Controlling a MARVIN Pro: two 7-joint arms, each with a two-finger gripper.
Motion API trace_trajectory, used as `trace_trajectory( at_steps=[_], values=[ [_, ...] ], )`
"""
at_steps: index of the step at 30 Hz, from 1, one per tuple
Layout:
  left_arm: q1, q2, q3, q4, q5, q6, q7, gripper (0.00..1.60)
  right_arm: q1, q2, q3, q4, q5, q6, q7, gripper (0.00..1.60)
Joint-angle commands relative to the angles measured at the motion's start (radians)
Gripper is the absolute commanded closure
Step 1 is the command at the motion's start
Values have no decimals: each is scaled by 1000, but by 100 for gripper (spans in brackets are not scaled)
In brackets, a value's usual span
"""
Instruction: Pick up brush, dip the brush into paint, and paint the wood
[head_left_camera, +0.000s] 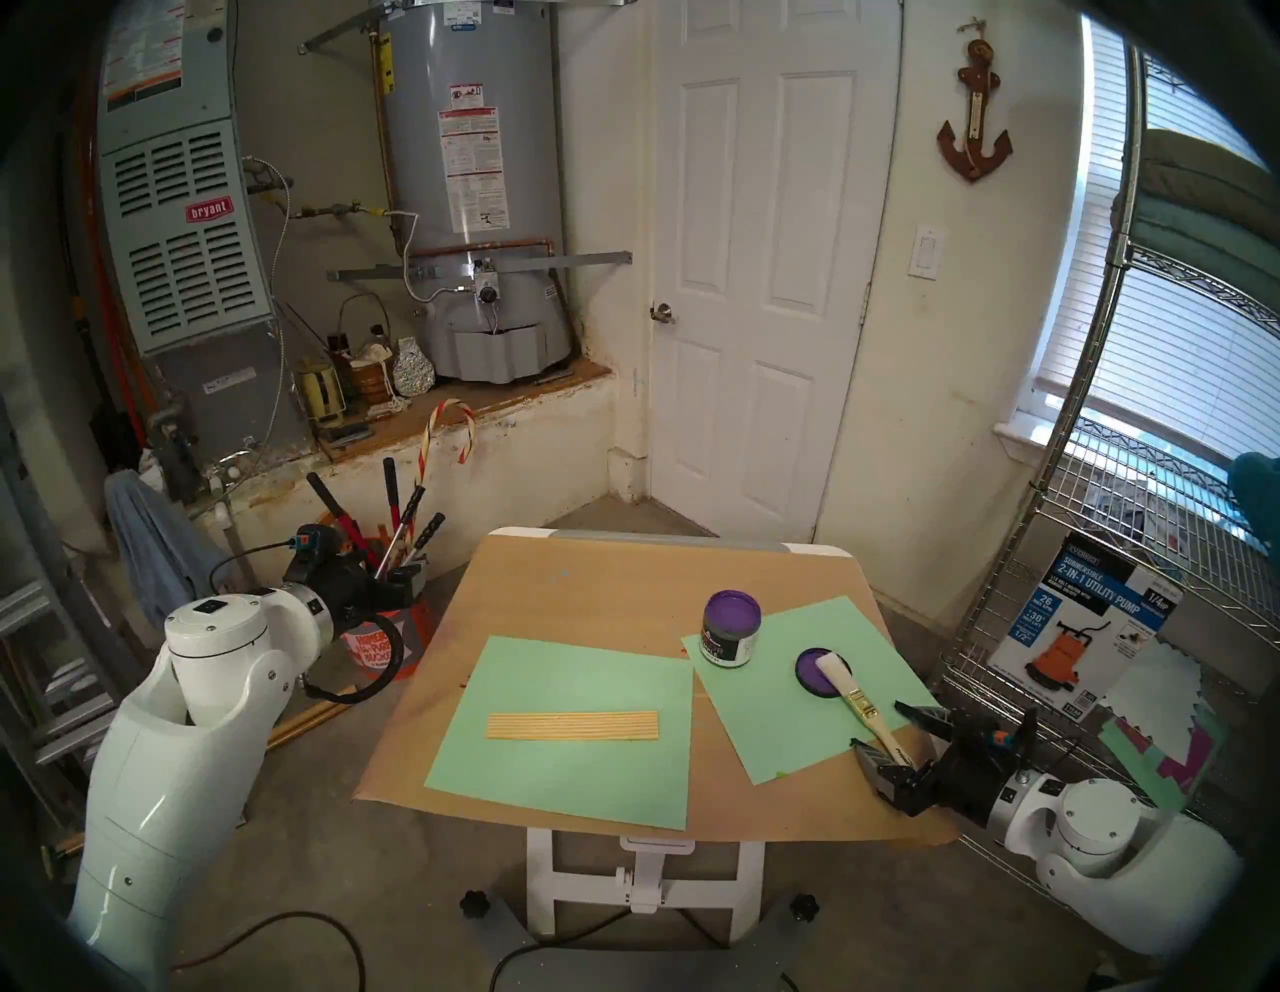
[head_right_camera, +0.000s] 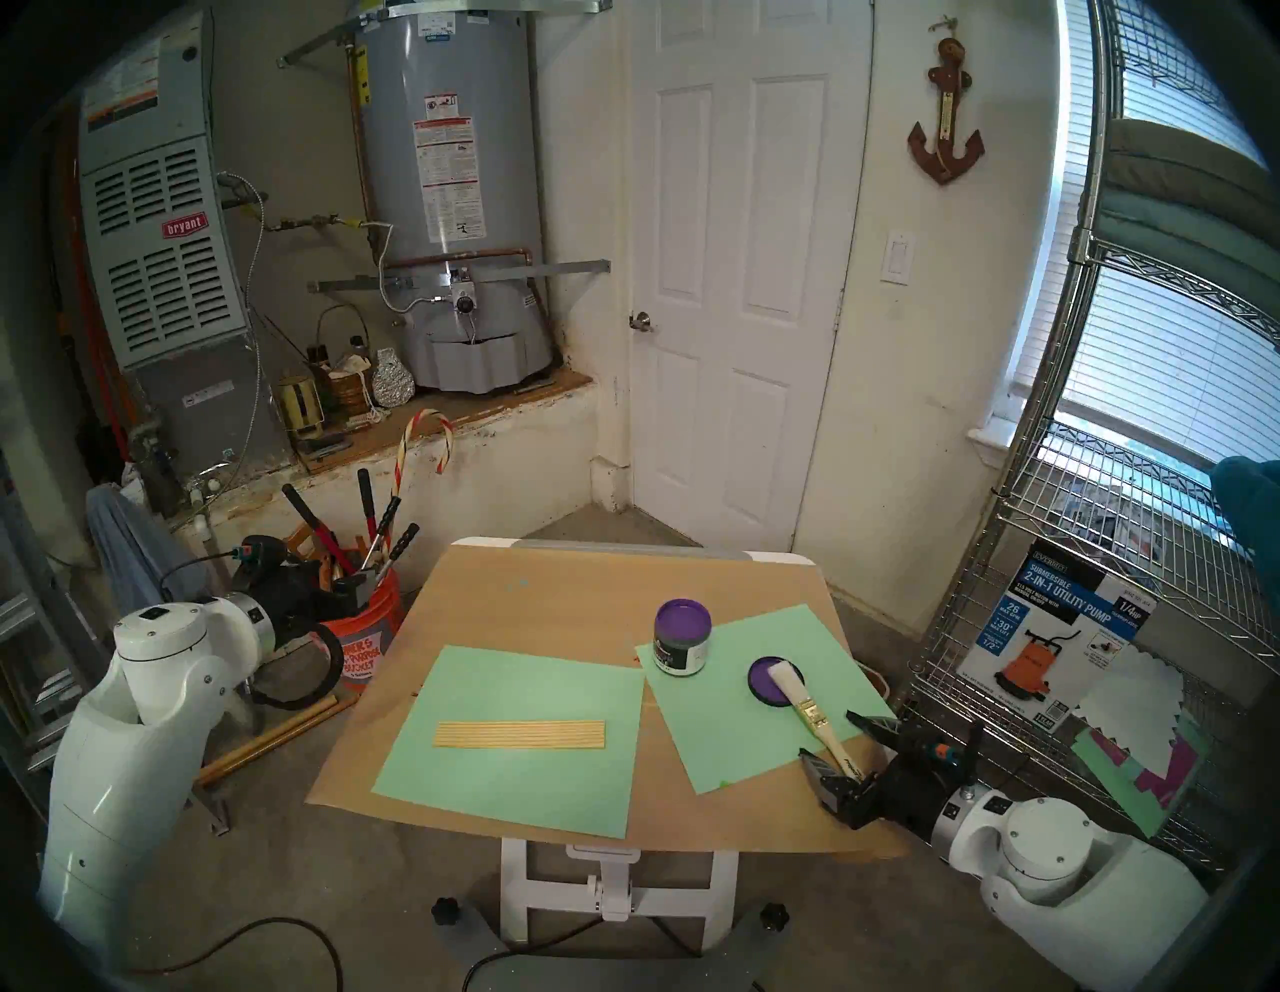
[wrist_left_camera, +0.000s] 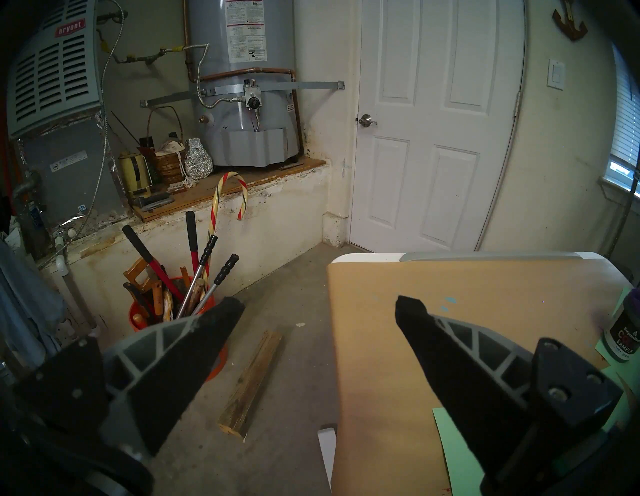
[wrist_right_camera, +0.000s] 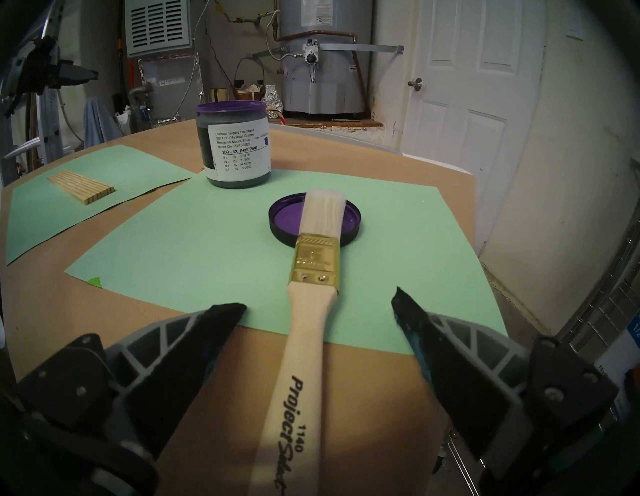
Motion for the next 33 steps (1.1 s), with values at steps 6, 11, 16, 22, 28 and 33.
trace_trajectory(
  at_steps=[6,11,16,22,28,33],
  values=[
    [-4,2,-12,-18,-2,-3,2,0,41,-1,0,2,11,8,6,15],
    [-4,2,-12,-18,-2,-3,2,0,42,0,0,1,10,13,5,80],
    [-4,2,-12,-18,-2,-2,2,0,42,0,1,0,8,15,4,82],
    [-4,2,-12,-18,-2,-3,2,0,37,7,3,-3,3,6,11,98],
    [-4,2,-12,-18,-2,-3,2,0,30,11,22,8,-3,-39,34,102],
    [-5,2,-11,-17,-2,-3,1,0,20,45,59,16,-24,-79,76,114]
  ],
)
